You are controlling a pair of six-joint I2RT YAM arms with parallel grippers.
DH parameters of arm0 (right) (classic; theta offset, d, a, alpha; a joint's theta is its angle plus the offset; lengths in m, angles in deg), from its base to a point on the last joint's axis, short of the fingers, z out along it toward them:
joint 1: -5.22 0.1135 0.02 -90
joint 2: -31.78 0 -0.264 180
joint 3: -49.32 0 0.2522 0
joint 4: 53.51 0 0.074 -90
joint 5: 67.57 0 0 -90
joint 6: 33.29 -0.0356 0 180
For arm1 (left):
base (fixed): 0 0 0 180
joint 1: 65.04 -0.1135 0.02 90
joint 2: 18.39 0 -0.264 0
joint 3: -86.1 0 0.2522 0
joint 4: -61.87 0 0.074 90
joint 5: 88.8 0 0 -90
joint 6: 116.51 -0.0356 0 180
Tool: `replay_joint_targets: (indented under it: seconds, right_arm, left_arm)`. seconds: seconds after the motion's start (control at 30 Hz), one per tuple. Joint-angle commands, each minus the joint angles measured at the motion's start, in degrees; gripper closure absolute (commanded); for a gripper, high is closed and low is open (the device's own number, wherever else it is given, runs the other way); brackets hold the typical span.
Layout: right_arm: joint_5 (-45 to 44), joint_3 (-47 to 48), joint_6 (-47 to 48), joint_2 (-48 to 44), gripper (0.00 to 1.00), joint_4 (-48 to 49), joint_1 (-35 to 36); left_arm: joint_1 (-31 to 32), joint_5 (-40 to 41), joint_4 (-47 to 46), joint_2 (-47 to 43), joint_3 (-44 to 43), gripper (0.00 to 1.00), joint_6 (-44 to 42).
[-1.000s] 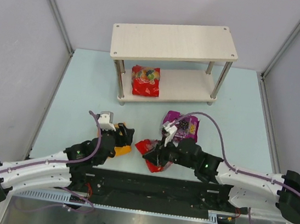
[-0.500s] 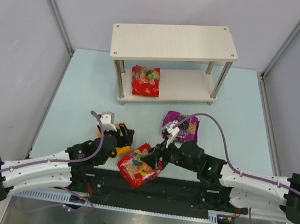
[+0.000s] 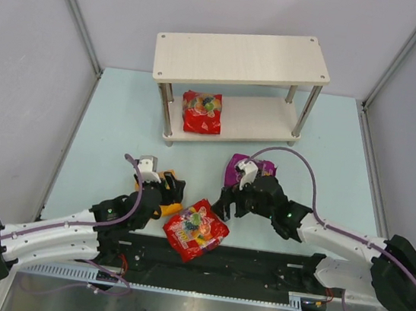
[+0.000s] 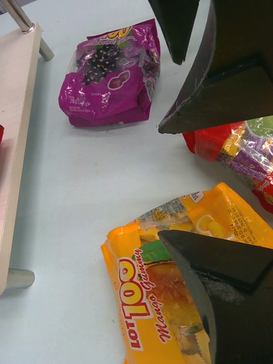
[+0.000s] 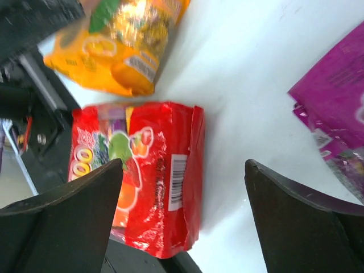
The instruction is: Place and organize the candy bags onto the shelf
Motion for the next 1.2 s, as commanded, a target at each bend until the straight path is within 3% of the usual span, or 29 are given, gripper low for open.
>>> replay_joint_targets:
  seconds: [0.0, 0.33, 0.5, 0.6, 0.73, 0.77, 0.83, 0.87, 0.9, 0.97, 1.17]
  right_arm:
    - [11.00, 1.53, 4.86, 3.40, 0.07, 2.83, -1.97]
    - [21.64, 1.62, 5.56, 10.79, 0.06, 8.63, -2.94]
    - [21.82, 2.15, 5.91, 14.30, 0.06, 10.05, -2.06]
    - [21.12, 2.41, 5.83, 15.88, 0.12, 10.22, -1.71]
    - [19.72, 3.46, 5.56, 17.99, 0.30, 10.05, -1.27]
    - [19.45, 3.64, 5.65, 18.00, 0.44, 9.96, -1.18]
    - [18.58, 3.73, 5.48, 17.65, 0.61, 9.78, -1.09]
    - [18.48, 3.73, 5.56, 17.04, 0.76, 9.61, -1.09]
    - [18.48, 3.73, 5.39, 16.42, 0.79, 9.52, -1.01]
    - [17.35, 3.82, 5.12, 13.97, 0.98, 7.24, -1.09]
    - [9.97, 3.82, 2.50, 5.62, 1.00, 0.30, -1.01]
  left_arm:
    - [0.24, 0.39, 0.11, -0.66, -0.53, 0.26, 1.28]
    - [0.24, 0.31, 0.29, -1.19, 0.26, 0.26, 1.80]
    - [0.24, 0.30, 0.29, -1.02, 0.43, 0.26, 2.24]
    - [0.24, 0.13, -0.06, -0.93, 0.34, 0.26, 2.24]
    - [0.24, -0.31, -0.33, -0.58, 0.26, 0.26, 2.42]
    - [0.24, -0.40, -0.41, -0.58, 0.26, 0.26, 2.51]
    - [0.33, -0.66, -0.50, -0.40, 0.43, 0.26, 2.77]
    - [0.25, -0.75, -0.33, -0.31, 0.43, 0.26, 2.86]
    - [0.24, -0.84, -0.41, -0.23, 0.26, 0.26, 2.95]
    - [0.24, -0.84, -0.06, -0.14, 0.17, 0.26, 3.12]
    - [0.24, -0.40, -0.06, -0.84, 0.43, 0.26, 3.74]
